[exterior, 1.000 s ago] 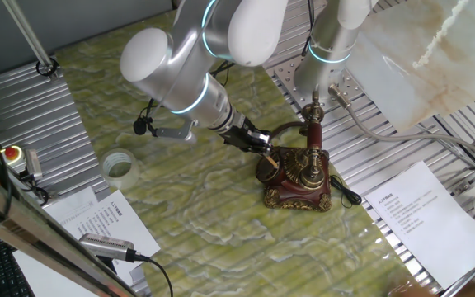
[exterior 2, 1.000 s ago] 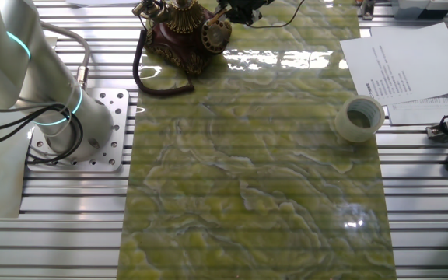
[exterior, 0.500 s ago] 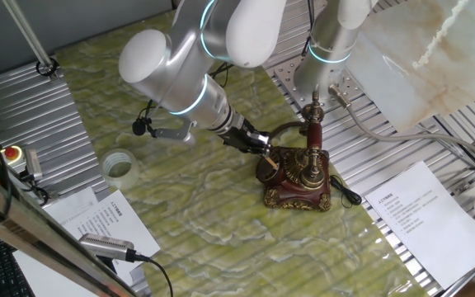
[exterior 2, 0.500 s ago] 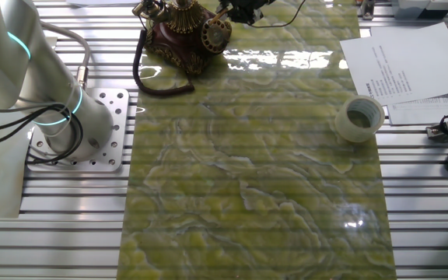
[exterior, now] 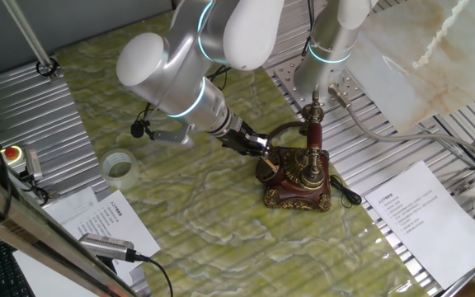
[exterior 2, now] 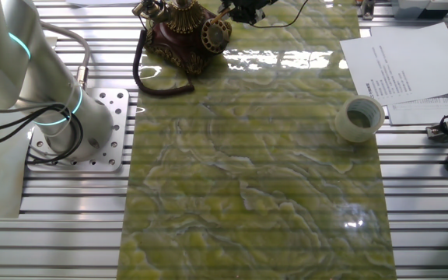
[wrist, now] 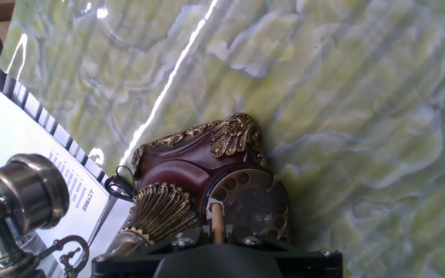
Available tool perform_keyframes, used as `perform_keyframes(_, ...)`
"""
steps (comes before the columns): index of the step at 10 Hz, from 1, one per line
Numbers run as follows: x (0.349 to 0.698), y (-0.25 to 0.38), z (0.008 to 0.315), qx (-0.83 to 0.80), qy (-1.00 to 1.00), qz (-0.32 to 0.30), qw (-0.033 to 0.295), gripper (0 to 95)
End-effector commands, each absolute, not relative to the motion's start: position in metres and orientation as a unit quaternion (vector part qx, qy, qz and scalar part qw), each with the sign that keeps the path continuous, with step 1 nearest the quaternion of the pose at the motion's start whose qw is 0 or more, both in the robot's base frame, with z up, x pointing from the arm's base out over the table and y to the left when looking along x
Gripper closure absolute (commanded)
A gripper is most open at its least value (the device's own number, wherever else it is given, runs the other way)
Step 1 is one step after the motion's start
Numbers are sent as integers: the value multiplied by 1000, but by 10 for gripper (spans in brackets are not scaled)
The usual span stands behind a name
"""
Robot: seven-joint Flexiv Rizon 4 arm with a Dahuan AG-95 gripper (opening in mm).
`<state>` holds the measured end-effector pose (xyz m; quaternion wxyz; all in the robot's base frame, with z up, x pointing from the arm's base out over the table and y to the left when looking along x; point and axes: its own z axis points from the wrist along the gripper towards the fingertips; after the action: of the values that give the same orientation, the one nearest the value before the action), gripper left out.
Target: Dial a number on an old rotary phone
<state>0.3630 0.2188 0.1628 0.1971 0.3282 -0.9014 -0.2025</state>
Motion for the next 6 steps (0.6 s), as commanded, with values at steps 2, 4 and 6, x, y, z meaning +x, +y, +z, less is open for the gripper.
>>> perform_keyframes(2,365,219,159,329,-901,-202,195,950)
perform_keyframes(4,366,220,160,327,-902,-204,195,950)
perform_keyframes(6,367,221,159,327,-902,-203,195,950)
